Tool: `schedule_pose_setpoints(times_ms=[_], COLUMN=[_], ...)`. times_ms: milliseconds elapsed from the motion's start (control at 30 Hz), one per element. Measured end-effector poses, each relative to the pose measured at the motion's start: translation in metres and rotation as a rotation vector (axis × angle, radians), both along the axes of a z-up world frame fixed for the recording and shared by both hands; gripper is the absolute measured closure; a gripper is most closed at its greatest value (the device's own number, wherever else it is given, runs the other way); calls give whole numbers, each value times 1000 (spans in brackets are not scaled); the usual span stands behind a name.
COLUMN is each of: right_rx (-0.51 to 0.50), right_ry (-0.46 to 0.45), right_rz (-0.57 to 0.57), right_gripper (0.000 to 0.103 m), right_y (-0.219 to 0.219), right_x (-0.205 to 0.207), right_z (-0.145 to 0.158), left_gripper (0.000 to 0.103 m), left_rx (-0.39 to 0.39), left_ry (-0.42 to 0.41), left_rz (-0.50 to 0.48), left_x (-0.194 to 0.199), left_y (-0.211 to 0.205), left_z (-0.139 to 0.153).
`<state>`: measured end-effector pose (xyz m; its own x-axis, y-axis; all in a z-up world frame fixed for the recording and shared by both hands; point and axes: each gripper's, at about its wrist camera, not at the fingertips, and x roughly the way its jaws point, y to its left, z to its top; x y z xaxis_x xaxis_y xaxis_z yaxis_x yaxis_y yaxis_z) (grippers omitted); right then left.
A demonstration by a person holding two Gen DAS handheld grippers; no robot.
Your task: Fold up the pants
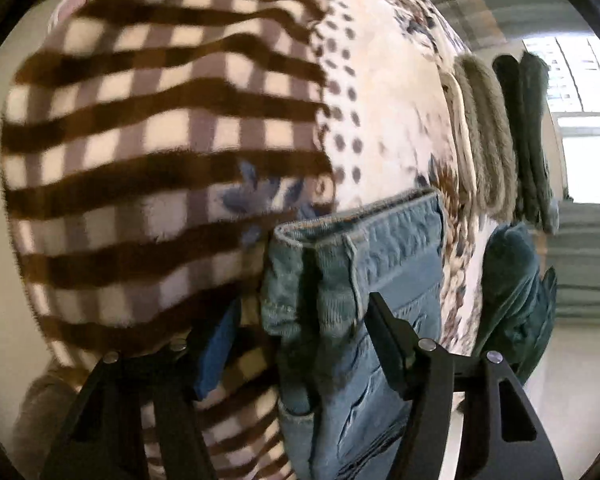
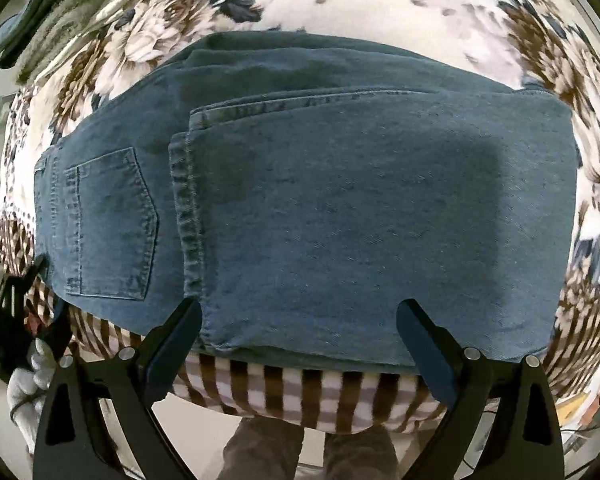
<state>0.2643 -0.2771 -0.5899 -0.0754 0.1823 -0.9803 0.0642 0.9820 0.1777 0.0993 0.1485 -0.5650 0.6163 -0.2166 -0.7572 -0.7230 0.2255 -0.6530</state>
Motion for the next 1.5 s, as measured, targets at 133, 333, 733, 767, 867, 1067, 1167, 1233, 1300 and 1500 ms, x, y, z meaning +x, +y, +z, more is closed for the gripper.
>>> schedule_pose_setpoints(times_ms=[133,333,733,767,867,1067,1167,1233,1300,1500], right_rx=[2,15,-13,-17,-31,-37,-37,-40,-37,-61], right_ry=[8,40,26,20,-8,-60,-78,-89,-98,-99], right_rz=[-5,-48,-80,-83,-99,-160,-207,-242,-281,-358], right_gripper=[4,4,4,4,4,4,4,4,4,4], right_y=[-1,-13,-30,-32,-44,-80,-107,-128,-153,-219], right_x=[-1,-4,-6,-5,-5,-10,-16,-22,-31,-54], right_z=[-3,-15,-23,-22,-18,-4,5,12,18,23], left_gripper=[43,54,71,74,78,83,83,83,83,83], left_rx=[73,107,146,182,258,351,365,342,317,219], left_ry=[-47,-82,-163,-173,-224,-414,-496,-533,-546,-465], left_rz=[-29,-31,-38,-50,-93,-358,-506,-600,-695,-977], left_x=[21,31,28,28,30,49,60,68,77,98], left_y=[4,8,2,-1,-15,-85,-146,-190,-236,-361], left_z=[5,-1,7,18,52,146,182,192,192,148])
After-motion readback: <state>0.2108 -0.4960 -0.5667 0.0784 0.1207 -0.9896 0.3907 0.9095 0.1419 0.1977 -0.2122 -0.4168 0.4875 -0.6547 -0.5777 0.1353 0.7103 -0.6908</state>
